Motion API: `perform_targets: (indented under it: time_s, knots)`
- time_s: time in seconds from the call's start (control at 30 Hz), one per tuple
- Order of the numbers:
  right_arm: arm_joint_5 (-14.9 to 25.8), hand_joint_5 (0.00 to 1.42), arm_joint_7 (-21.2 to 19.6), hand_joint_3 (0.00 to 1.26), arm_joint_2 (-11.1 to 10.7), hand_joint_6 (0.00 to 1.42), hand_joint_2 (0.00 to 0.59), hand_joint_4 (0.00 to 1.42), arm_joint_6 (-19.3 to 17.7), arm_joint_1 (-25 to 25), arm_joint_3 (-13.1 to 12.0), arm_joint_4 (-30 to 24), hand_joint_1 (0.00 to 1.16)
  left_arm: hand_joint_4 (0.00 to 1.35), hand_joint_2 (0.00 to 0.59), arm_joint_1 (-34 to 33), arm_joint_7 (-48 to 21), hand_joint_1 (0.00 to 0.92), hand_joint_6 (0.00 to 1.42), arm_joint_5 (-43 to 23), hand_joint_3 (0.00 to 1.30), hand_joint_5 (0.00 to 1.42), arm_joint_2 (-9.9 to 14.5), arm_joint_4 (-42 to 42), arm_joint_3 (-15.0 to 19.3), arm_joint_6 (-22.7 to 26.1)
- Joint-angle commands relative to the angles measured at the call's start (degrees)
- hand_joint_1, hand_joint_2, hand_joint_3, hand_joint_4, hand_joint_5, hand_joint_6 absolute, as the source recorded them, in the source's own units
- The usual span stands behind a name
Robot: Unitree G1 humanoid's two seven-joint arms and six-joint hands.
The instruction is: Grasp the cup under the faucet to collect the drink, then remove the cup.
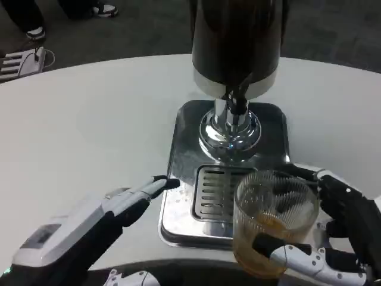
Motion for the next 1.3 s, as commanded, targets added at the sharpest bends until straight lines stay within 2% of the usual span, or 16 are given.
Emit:
perform_targets:
  time_s: [0.03,0.17,0.3,0.63,1.3]
  knots:
    - [3.5,1.39,2.4,1.02,-1.7,1.42,0.317,1.26,-0.7,2.9,-2.8,-5.4,0.90,0.00,0.102,1.8,-0.6,0.000,0.05,-0.4,0.08,0.05,0.8,-2.1,1.6,0.2]
    - [6.4,1.39,5.3,1.03,-3.8,1.42,0.317,1.26,-0.3,5.8,-5.4,-9.3,0.90,0.00,0.102,2.8,-1.1,0.000,0.03,-0.5,0.07,0.03,0.9,-3.4,1.8,0.3]
    - [7.6,1.39,6.7,1.03,-4.5,1.42,0.317,1.26,-0.3,7.2,-6.4,-11.1,0.90,0.00,0.099,4.0,-1.6,0.000,0.03,-0.6,0.07,0.02,0.7,-4.9,1.8,0.4]
    - [9.0,1.40,8.4,1.04,-5.0,1.42,0.317,1.26,0.5,8.1,-7.6,-13.1,0.90,0.00,0.097,6.1,-2.8,0.000,0.03,-0.7,0.07,0.01,0.7,-7.1,1.4,0.3]
    - [8.8,1.40,8.6,1.04,-5.0,1.42,0.317,1.28,1.1,5.9,-8.3,-11.5,0.90,0.00,0.100,4.2,-3.9,0.000,0.02,-0.5,0.07,0.00,1.2,-6.3,0.8,0.9]
